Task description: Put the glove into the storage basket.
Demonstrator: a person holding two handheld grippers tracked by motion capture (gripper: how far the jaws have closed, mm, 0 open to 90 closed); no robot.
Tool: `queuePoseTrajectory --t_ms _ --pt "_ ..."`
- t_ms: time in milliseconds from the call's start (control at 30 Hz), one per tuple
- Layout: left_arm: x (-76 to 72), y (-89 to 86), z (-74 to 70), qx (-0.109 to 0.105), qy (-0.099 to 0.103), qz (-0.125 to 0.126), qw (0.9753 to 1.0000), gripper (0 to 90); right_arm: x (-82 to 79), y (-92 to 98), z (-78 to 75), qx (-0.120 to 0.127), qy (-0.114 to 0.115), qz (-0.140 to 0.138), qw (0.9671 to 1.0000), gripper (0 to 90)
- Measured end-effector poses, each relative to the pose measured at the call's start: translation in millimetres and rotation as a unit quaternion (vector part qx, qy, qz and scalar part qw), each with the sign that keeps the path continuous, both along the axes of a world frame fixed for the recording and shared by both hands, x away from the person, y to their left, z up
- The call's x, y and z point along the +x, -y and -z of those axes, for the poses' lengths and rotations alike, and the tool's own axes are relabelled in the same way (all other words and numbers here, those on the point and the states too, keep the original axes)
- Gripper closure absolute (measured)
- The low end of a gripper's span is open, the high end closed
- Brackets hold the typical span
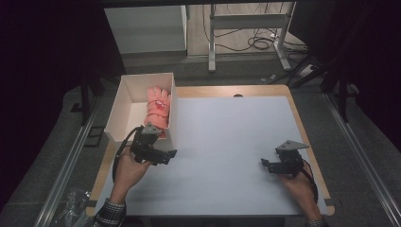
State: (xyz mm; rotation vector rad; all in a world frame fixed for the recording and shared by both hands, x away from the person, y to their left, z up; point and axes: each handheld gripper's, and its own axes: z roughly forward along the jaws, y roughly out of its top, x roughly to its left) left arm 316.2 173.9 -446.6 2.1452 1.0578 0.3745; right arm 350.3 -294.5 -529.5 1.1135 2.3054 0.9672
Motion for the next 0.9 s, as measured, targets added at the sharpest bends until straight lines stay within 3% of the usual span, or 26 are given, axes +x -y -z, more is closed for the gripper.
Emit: queuePoseTrajectory --t_ms 367,900 --pt "-7.0 35.8 13.4 -0.012 -0.001 0.045 0.9989 0.9 0.0 0.0 0.0 0.000 0.000 0.000 1.0000 22.0" --pt "-9.1 66.1 39.5 -0.014 -0.001 0.078 0.9968 0.9 0.0 0.0 0.1 0.001 0.000 0.000 1.0000 22.0"
